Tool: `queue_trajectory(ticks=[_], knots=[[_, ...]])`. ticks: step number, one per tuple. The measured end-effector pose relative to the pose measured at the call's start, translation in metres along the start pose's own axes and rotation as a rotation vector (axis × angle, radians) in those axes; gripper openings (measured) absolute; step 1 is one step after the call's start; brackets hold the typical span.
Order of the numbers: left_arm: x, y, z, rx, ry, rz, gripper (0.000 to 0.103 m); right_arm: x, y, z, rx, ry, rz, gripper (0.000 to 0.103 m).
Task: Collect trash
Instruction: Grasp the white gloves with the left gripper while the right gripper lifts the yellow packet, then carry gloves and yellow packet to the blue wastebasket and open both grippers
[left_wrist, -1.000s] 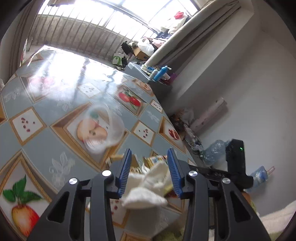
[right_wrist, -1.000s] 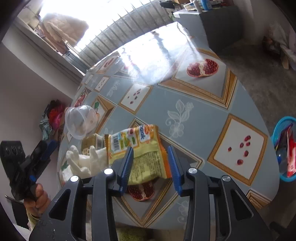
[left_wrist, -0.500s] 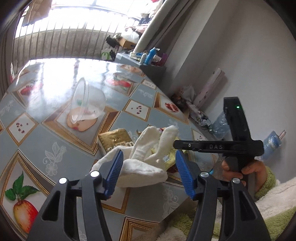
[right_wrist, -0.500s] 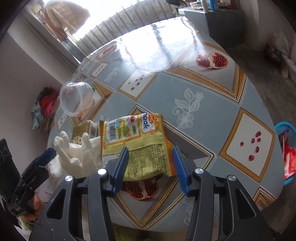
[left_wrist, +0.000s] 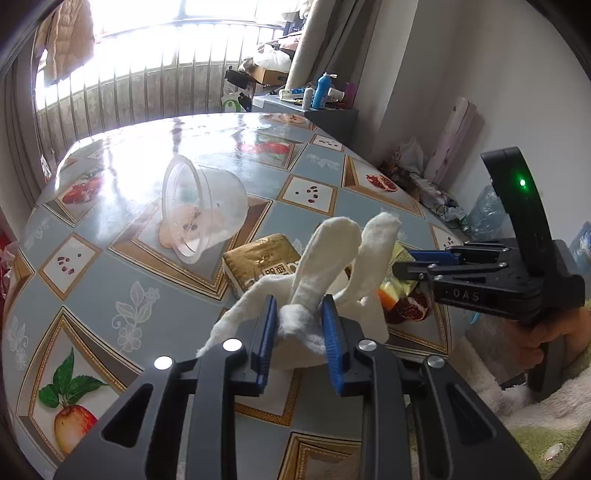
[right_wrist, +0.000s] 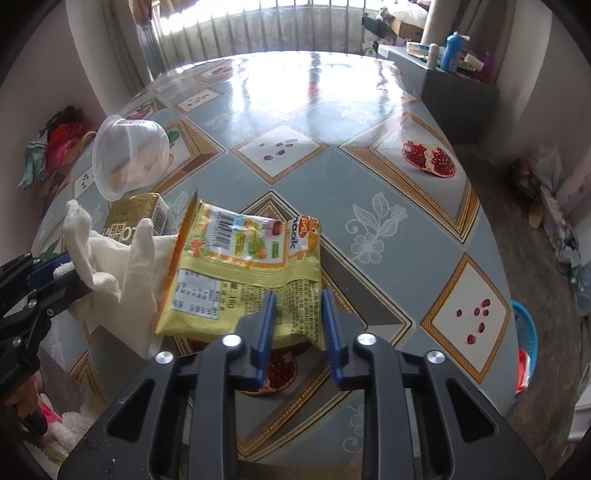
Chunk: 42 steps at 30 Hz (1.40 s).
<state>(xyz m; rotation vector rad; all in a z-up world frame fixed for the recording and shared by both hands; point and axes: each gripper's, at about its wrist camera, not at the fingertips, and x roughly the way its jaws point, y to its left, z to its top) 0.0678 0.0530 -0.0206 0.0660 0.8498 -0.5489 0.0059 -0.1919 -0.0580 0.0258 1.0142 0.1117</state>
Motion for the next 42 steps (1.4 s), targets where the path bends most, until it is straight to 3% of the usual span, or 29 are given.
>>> queue_trajectory(ticks=[6, 13, 22, 27, 36, 42], knots=[[-0.008, -0.002, 0.001, 0.017, -0.005, -0.007, 0.01, -0.003, -0.013, 0.0, 0.068, 0.008, 0.083, 0.01], [-0.029, -0.008, 0.009, 0.048, -0.044, -0.071, 0.008, -0.021, -0.03, 0.001, 0.133, -0.038, 0.111, 0.008], [-0.047, -0.013, 0.03, -0.004, -0.101, -0.189, 0.008, -0.047, -0.06, -0.005, 0.226, -0.112, 0.128, 0.007], [-0.048, -0.023, 0.045, 0.018, -0.118, -0.226, 0.008, -0.064, -0.08, -0.011, 0.289, -0.161, 0.151, 0.006], [-0.025, -0.075, 0.095, 0.121, -0.111, -0.355, 0.008, -0.098, -0.141, -0.03, 0.453, -0.29, 0.129, 0.006], [0.006, -0.139, 0.128, 0.205, -0.068, -0.472, 0.008, -0.123, -0.207, -0.068, 0.615, -0.371, 0.033, 0.006]])
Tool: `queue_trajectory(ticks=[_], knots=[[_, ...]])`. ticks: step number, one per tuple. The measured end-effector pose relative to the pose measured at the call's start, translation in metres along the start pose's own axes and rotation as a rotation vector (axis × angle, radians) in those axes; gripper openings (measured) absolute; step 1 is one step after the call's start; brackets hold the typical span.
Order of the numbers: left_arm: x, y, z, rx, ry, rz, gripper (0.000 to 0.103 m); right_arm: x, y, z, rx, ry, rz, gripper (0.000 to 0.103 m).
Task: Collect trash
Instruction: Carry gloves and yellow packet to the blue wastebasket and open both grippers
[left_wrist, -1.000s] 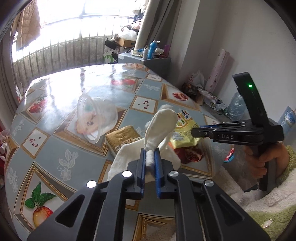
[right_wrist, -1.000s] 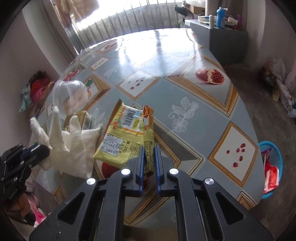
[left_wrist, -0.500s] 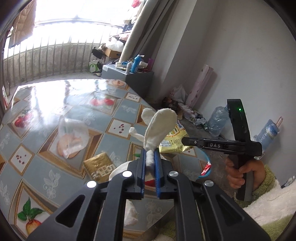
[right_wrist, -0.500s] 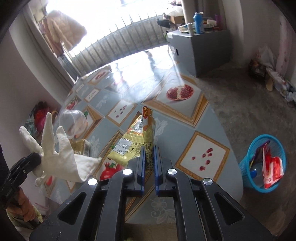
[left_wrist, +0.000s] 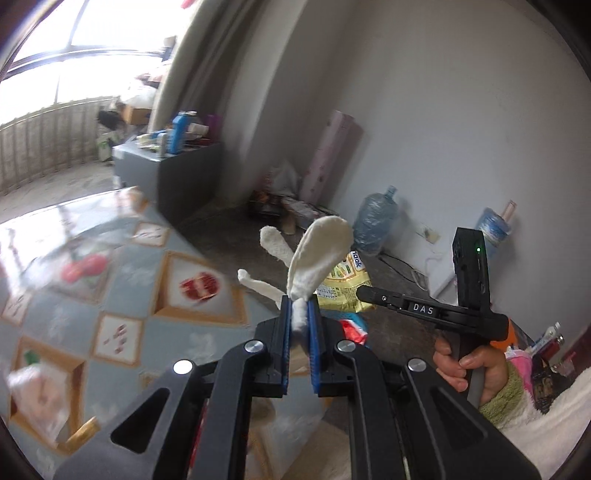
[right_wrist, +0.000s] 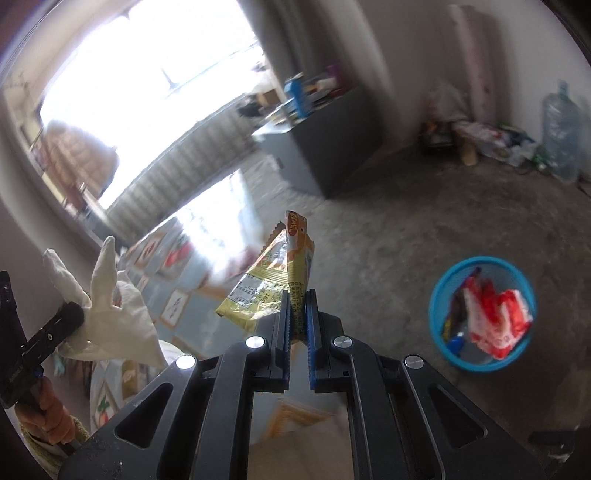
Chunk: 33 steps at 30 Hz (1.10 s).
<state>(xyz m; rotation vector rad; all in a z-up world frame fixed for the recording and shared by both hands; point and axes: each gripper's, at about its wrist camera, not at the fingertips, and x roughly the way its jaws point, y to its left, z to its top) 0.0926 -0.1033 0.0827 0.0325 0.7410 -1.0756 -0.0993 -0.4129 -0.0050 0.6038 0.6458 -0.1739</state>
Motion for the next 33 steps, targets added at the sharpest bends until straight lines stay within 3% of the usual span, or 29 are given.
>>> queue_trajectory(ticks=[9, 19, 24, 25, 27, 28, 30, 33], knots=[[0.117, -0.07, 0.047, 0.101, 0.173, -0.145, 0.008, -0.026, -0.118, -0.007, 0.244, -0.083, -0.193, 0.006], [0.272, -0.117, 0.035, 0.103, 0.392, -0.202, 0.008, 0.016, -0.212, -0.019, 0.488, 0.005, -0.267, 0.006], [0.331, -0.13, 0.026, 0.114, 0.45, -0.205, 0.009, 0.055, -0.248, -0.019, 0.571, 0.069, -0.266, 0.01], [0.344, -0.131, 0.024, 0.113, 0.464, -0.205, 0.01, 0.061, -0.254, -0.021, 0.585, 0.077, -0.264, 0.018], [0.381, -0.132, 0.013, 0.107, 0.551, -0.195, 0.036, 0.079, -0.271, -0.025, 0.616, 0.117, -0.282, 0.036], [0.391, -0.132, 0.01, 0.095, 0.576, -0.184, 0.042, 0.086, -0.277, -0.03, 0.637, 0.139, -0.295, 0.037], [0.407, -0.128, 0.001, 0.076, 0.617, -0.135, 0.044, 0.093, -0.29, -0.038, 0.685, 0.159, -0.324, 0.037], [0.404, -0.124, 0.0, 0.059, 0.597, -0.119, 0.044, 0.079, -0.291, -0.044, 0.72, 0.126, -0.315, 0.04]])
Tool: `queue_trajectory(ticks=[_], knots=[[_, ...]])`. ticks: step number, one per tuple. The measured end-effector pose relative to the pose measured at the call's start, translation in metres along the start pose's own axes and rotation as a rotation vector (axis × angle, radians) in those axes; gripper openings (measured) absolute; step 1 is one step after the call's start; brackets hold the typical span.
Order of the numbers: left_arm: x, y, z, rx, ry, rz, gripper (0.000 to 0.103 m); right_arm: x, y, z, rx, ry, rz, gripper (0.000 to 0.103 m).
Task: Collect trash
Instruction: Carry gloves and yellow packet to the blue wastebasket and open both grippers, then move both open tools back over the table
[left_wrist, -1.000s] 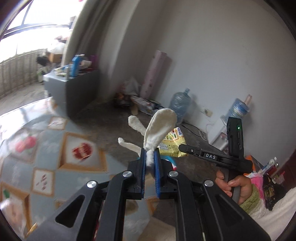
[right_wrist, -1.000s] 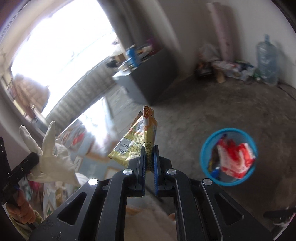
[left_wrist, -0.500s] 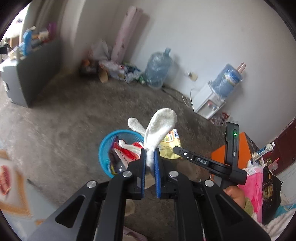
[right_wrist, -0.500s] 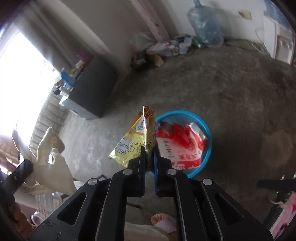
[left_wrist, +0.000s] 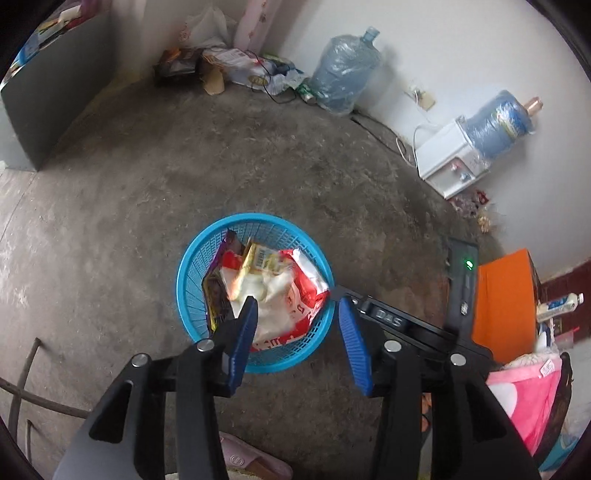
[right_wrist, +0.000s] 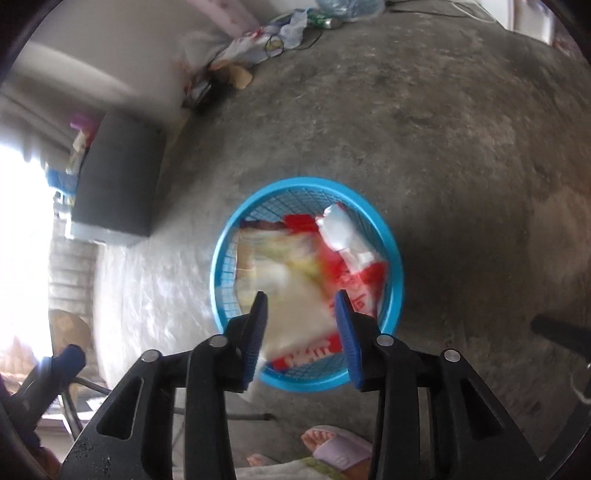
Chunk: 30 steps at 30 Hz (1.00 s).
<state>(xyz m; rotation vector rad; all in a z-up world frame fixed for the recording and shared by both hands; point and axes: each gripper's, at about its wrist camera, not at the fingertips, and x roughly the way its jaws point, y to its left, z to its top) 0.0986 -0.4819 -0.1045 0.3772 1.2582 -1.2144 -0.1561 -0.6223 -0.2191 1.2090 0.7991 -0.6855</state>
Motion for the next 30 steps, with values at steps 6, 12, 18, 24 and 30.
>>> queue_trajectory(ticks=[6, 12, 18, 24, 30], knots=[[-0.042, -0.003, -0.002, 0.006, -0.093, 0.005, 0.044, -0.034, 0.004, -0.017, -0.046, -0.053, 0.012, 0.045], [-0.105, -0.017, -0.018, 0.062, -0.182, 0.051, 0.045, -0.061, 0.026, -0.028, -0.132, -0.102, 0.011, 0.053], [-0.171, -0.019, -0.05, 0.08, -0.263, 0.116, 0.048, -0.101, 0.076, -0.059, -0.321, -0.137, 0.034, 0.066], [-0.234, -0.005, -0.094, 0.028, -0.368, 0.177, 0.056, -0.123, 0.124, -0.098, -0.504, -0.118, 0.107, 0.073], [-0.279, 0.02, -0.142, -0.048, -0.435, 0.263, 0.059, -0.131, 0.152, -0.125, -0.61, -0.081, 0.182, 0.074]])
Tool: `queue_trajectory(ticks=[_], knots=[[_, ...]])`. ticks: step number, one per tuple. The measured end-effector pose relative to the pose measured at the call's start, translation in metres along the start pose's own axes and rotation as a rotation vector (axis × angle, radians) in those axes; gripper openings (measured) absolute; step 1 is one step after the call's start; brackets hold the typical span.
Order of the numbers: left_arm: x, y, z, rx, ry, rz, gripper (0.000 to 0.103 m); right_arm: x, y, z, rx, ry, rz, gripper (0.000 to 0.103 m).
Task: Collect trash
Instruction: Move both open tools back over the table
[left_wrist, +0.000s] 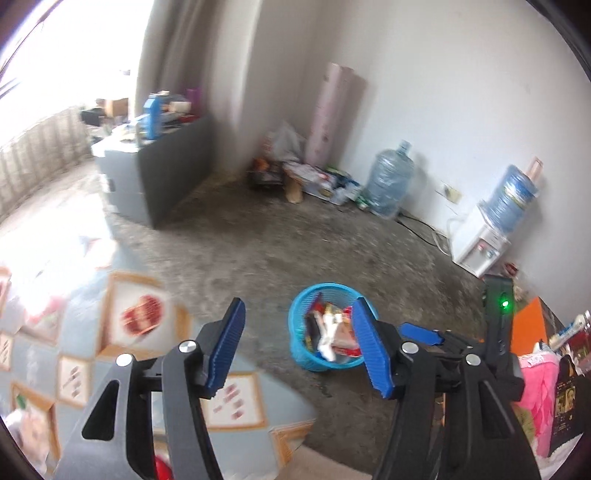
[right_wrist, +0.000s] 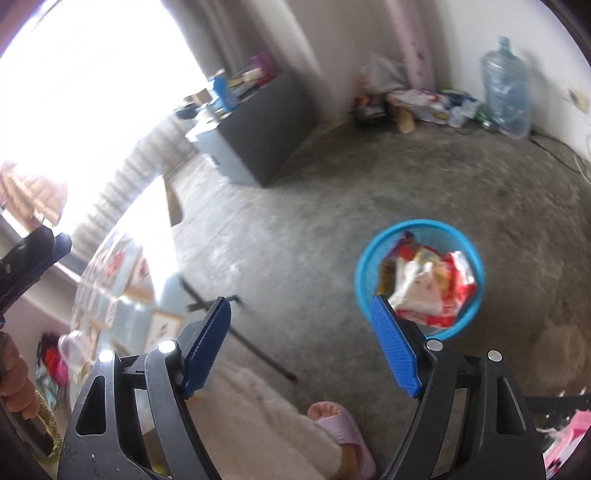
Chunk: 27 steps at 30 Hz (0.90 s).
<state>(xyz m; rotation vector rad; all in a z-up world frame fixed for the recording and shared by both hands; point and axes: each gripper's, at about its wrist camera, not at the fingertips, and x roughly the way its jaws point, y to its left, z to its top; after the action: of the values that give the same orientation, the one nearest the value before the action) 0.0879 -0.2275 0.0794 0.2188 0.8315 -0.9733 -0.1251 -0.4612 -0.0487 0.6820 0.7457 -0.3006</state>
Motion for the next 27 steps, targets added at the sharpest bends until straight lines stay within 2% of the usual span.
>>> queue_trajectory(ticks=[9, 18, 21, 27], knots=[[-0.068, 0.067, -0.043, -0.142, -0.062, 0.143, 0.059, 0.004, 0.045, -0.011, -0.1, 0.042, 0.079, 0.074], [-0.158, 0.138, -0.097, -0.316, -0.176, 0.416, 0.059, 0.009, 0.089, -0.026, -0.206, 0.088, 0.174, 0.074], [-0.181, 0.162, -0.119, -0.391, -0.196, 0.476, 0.059, 0.013, 0.107, -0.03, -0.245, 0.118, 0.202, 0.074], [-0.2, 0.195, -0.149, -0.491, -0.214, 0.504, 0.059, 0.019, 0.151, -0.04, -0.327, 0.155, 0.245, 0.074]])
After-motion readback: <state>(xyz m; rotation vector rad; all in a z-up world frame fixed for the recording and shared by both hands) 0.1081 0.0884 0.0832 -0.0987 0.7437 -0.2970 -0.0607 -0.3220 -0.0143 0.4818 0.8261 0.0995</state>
